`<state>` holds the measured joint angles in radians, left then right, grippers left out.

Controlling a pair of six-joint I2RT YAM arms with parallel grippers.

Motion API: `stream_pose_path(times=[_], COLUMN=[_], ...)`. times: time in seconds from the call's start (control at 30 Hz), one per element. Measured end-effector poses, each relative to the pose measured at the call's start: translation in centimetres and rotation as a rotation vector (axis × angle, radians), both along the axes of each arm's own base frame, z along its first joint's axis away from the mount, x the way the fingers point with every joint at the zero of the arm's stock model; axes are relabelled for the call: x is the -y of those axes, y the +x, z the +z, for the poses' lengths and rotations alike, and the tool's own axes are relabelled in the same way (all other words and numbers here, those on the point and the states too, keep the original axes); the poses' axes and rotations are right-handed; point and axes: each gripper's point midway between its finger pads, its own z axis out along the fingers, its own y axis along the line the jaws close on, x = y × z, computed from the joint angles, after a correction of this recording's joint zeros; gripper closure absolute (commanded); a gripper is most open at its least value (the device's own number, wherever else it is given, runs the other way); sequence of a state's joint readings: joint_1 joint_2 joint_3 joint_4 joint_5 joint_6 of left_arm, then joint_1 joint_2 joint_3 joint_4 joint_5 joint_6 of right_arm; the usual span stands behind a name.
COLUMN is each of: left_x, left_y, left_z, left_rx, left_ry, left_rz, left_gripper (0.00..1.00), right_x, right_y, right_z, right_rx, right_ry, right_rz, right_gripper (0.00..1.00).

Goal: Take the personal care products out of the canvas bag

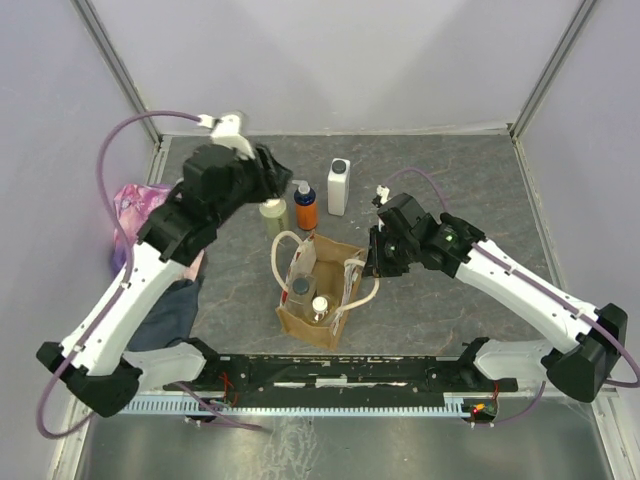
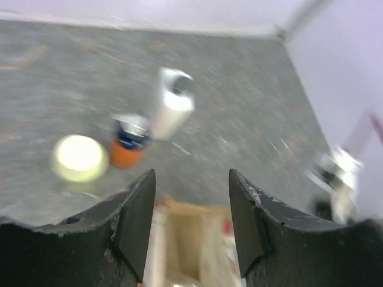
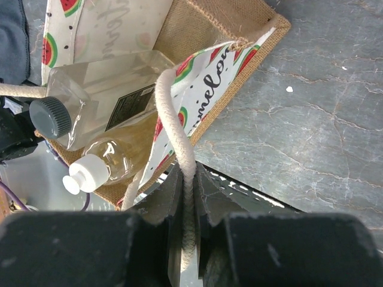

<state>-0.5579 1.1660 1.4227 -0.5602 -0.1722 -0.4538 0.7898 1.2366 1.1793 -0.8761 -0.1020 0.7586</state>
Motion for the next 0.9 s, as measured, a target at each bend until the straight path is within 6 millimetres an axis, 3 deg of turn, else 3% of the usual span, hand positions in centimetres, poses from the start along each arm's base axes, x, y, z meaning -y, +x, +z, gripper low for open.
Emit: stream_pose_path(times=[0.13, 0.23, 0.37, 0.47, 0.67, 0.9], left_x=[7.7, 10.4, 9.1, 8.2, 7.6, 7.4], left_y=[-6.1, -9.6, -11.3, -12.2, -13.9, -13.9], left_z=[-1.4, -6.6, -13.1, -15.6, -17.3, -17.7], left_rx=[-0.051, -0.157, -0.308, -0.377, -0.431, -0.429], left_ry=[0.021, 0.086, 0.185, 0.219, 0.264, 0.266], left_rz=[-0.29, -0.416, -0.407, -0.393, -0.389, -0.348], left_gripper=[0.29, 0.28, 0.27, 0.27, 0.29, 0.3], right_x=[-0.2, -0.2, -0.2, -0.2, -0.2, -0.2], right_y=[0.1, 0.1, 0.1, 0.1, 0.1, 0.0], right_z=[-0.4, -0.4, -0.4, -0.2, -0.1, -0.1], right_rx=[-0.014, -0.016, -0.016, -0.016, -0.017, -0.018], right_ry=[-0.009, -0.008, -0.007, -0.001, 0.003, 0.004], right_rz=[0.002, -0.001, -0.004, -0.009, -0.014, -0.016], right_gripper=[0.84, 0.84, 0.84, 0.84, 0.84, 0.84])
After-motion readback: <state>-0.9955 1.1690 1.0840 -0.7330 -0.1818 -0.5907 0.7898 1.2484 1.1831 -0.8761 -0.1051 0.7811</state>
